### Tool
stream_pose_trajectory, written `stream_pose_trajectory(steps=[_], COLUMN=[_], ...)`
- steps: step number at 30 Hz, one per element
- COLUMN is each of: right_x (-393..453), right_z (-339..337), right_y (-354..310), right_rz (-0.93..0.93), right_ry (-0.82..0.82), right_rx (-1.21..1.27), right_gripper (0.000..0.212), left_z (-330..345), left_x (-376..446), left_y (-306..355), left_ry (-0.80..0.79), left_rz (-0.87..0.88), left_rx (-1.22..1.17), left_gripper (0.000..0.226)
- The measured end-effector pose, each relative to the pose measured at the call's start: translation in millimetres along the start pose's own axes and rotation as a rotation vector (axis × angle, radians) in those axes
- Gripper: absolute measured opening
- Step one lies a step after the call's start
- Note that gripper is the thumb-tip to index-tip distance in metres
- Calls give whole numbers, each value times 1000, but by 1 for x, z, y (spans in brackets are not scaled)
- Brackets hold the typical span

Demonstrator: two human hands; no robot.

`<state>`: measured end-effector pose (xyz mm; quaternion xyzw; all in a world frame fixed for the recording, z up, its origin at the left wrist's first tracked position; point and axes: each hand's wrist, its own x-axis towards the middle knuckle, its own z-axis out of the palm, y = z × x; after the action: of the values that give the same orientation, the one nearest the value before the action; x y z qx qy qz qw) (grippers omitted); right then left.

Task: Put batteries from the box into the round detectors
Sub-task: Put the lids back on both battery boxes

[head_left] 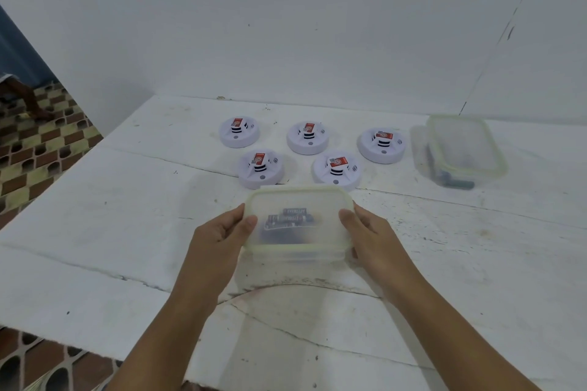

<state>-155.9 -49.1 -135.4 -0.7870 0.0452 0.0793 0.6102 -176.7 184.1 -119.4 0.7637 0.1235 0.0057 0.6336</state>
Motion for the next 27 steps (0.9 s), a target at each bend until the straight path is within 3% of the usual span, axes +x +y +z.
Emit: stream_pose_trajectory(steps=[4,11,14,16,18,21,25,27], right_x=[5,8,8,10,16,33,55,58], right_z=[-3,-9,-9,-5,-3,0,8,11], right_y=[-5,-9,-13,-16,-22,-35,-48,-50], right_rz=[71,90,13,-100,-302,-520,-454,-407], right_ry=[17,-15,81,205,269,159,-112,-183], right_rx=[-212,-274,-488,-632,-694,-734,-805,-839], right_gripper=[43,41,24,51,58,48,45,41], left_z=[5,1,-2,-2,0,6,26,33], left_x=[-2,-1,3,1,-11,-37,-58,-59], left_y=[1,4,3,-1,-2,3,10,11], left_ry=[-11,-34,-4,97,239,274,50,33], left_rz=[50,51,13,38,141,252,178,145], left_rx=[79,106,120,275,409,500,653,641], left_gripper=[24,24,18,30,35,28,48,50])
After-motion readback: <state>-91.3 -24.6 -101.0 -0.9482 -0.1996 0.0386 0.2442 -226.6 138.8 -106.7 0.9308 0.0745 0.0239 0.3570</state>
